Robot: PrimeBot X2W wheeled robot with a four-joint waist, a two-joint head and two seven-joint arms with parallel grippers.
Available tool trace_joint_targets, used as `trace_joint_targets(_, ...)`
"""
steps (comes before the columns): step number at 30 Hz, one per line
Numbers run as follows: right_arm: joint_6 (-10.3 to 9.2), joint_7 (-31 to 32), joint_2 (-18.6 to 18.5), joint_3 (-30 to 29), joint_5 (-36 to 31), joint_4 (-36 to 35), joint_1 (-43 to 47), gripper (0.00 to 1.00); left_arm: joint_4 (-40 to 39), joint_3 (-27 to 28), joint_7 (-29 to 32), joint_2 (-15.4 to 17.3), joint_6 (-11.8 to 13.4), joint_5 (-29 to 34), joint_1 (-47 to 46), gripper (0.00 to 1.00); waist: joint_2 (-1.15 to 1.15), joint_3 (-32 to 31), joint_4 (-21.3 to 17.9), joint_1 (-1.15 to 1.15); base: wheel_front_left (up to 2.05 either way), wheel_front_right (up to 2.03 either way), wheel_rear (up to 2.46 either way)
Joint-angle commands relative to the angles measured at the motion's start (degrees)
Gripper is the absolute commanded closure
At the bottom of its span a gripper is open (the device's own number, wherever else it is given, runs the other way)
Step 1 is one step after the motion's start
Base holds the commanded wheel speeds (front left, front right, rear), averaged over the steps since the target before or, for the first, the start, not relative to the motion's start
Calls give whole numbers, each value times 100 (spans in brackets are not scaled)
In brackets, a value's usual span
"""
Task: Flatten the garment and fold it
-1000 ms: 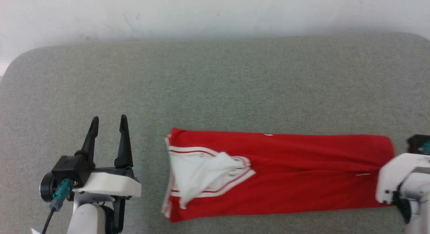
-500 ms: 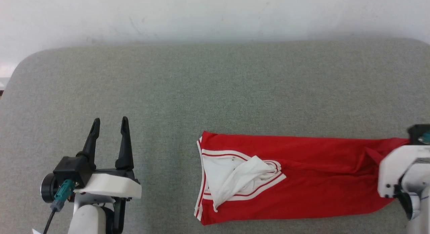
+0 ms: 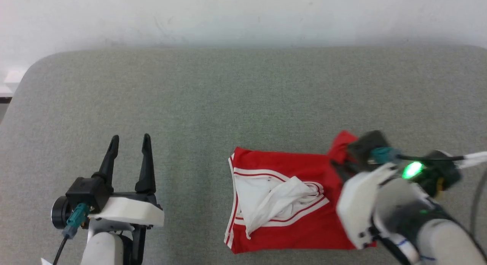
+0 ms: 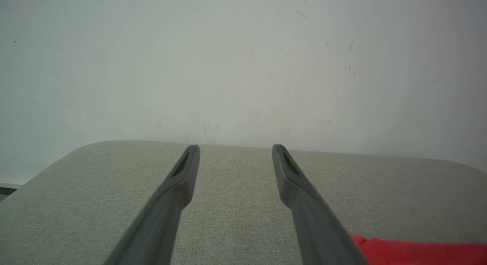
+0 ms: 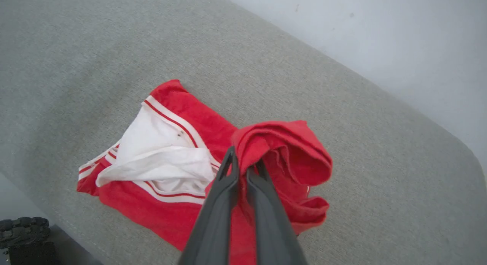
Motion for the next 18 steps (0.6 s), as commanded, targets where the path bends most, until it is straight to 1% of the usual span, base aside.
trace_joint_targets(1, -11, -29, 19, 266, 69, 54, -217, 100, 18, -14, -26, -21, -39, 26, -67, 0, 0, 70, 66, 0, 0, 0, 0)
trace_joint_targets(5, -11, -296, 194, 974, 154, 584, -668, 100, 60, -34, -26, -23, -50, 1, -154, 0, 0, 177, 166, 0, 0, 0, 0)
trace_joint_targets(9, -11, -660, 445, 1517, 269, 1391, -1066, 100, 77, -73, -26, -24, -52, -7, -225, 0, 0, 278, 278, 0, 0, 0, 0)
trace_joint_targets(13, -11, -1021, 619, 1883, 368, 2316, -1383, 100, 102, -88, -26, -25, -51, -38, -274, 0, 0, 363, 364, 0, 0, 0, 0)
trace_joint_targets(18, -11, -1351, 771, 2123, 564, 3287, -1666, 100, 108, -131, -26, -26, -18, -85, -297, 0, 0, 425, 428, 0, 0, 0, 0)
